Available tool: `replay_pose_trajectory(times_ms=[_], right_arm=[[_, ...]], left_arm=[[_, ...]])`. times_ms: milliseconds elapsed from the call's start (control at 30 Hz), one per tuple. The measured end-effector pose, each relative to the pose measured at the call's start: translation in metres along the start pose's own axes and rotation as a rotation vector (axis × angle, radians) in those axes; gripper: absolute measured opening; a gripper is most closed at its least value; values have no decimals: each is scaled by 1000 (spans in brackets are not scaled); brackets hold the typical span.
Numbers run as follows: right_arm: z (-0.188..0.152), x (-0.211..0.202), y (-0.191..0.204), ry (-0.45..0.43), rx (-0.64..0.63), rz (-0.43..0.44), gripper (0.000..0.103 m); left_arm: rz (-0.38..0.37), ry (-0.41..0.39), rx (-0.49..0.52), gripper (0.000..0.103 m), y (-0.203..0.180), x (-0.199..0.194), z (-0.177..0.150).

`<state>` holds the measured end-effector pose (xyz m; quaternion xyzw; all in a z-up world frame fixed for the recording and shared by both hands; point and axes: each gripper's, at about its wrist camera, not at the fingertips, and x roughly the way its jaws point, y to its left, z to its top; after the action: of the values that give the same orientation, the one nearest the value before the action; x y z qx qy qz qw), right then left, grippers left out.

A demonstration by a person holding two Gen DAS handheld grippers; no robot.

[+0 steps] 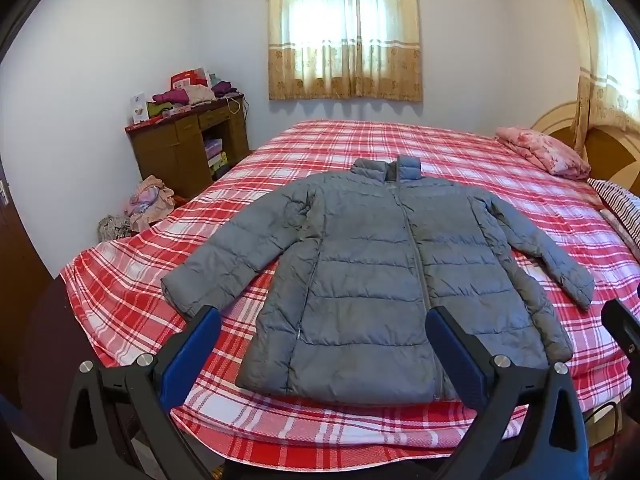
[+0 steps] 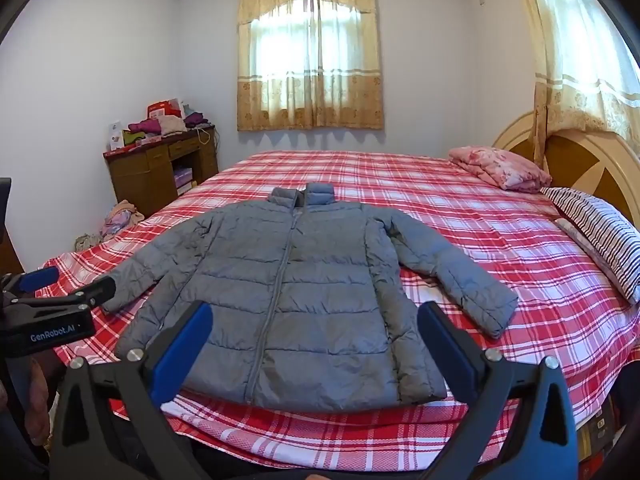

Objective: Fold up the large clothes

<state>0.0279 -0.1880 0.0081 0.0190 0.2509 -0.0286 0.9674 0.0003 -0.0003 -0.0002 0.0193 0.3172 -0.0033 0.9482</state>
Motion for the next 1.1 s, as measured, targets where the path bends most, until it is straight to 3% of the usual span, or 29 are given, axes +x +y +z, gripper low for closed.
replay_pose_trajectory(times_ms=[167, 1100], right_arm=[[0, 0, 0, 6, -14, -11, 103], [-7, 6, 0, 23, -6, -8, 103]], left_arm=[[20, -11, 31, 102, -5, 7, 2], [21, -40, -6, 102, 1, -3, 1]])
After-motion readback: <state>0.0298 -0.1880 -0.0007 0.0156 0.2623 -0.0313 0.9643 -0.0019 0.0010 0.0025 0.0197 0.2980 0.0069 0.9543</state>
